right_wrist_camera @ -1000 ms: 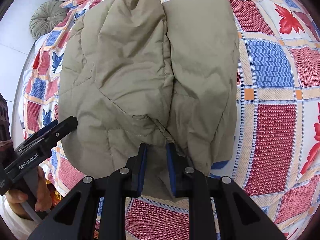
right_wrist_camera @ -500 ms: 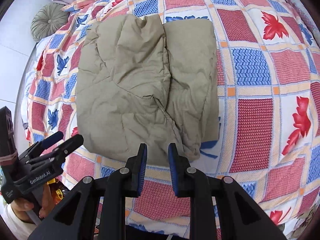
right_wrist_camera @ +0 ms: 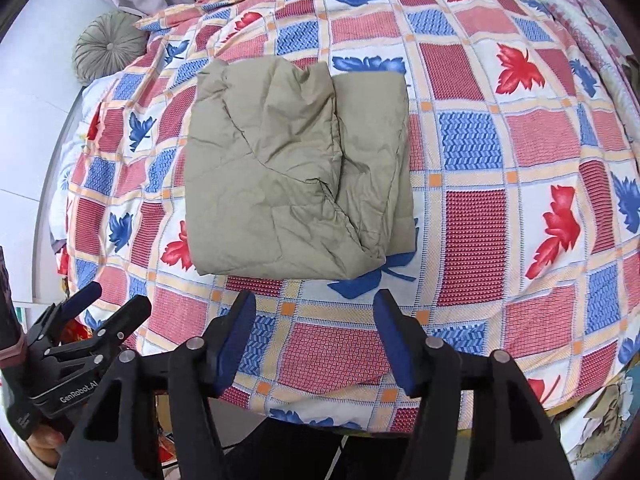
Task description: Fold large clothes
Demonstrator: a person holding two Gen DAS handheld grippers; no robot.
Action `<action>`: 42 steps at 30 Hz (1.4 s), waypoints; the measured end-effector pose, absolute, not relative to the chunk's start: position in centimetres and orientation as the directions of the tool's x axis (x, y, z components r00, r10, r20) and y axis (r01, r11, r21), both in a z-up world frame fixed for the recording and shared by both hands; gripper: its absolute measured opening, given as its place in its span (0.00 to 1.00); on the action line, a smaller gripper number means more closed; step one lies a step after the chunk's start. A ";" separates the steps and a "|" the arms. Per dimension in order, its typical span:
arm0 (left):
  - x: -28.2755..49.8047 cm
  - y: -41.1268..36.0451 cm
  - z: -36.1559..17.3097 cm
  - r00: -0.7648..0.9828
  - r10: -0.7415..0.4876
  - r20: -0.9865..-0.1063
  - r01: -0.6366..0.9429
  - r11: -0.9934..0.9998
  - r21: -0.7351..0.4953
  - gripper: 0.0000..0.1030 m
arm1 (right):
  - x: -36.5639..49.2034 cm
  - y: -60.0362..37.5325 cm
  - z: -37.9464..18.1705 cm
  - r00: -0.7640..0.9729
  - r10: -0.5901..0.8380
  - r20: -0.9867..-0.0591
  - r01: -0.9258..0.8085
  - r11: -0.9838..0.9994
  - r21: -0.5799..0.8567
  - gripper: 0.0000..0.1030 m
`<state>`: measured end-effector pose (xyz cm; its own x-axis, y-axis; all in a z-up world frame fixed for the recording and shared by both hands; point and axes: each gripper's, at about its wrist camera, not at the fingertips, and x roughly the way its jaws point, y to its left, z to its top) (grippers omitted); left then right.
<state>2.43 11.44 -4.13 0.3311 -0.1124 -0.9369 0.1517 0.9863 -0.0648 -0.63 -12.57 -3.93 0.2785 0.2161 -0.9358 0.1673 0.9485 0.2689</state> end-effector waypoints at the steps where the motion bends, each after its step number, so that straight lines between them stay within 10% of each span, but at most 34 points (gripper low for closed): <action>1: 2.3 11.4 -3.4 0.341 -0.108 -0.934 0.148 0.987 -0.060 1.00 | -0.8 -12.5 -3.3 0.285 0.206 -0.936 0.167 0.951 0.260 0.69; 14: 1.3 12.3 3.1 0.455 -0.088 -0.886 0.112 0.993 -0.041 1.00 | -3.0 -11.9 5.6 0.516 -0.004 -0.857 0.183 0.977 0.106 1.00; 42: 0.0 14.2 6.2 0.514 -0.040 -0.857 0.068 0.998 -0.006 1.00 | -4.6 -10.2 8.0 0.556 -0.027 -0.831 0.190 0.977 0.095 1.00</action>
<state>-0.01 14.24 6.22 0.5138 -0.0400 -0.8570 0.0677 0.9977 -0.0060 -4.62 -10.17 7.95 0.5560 -0.0272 -0.8307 0.1903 0.9771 0.0953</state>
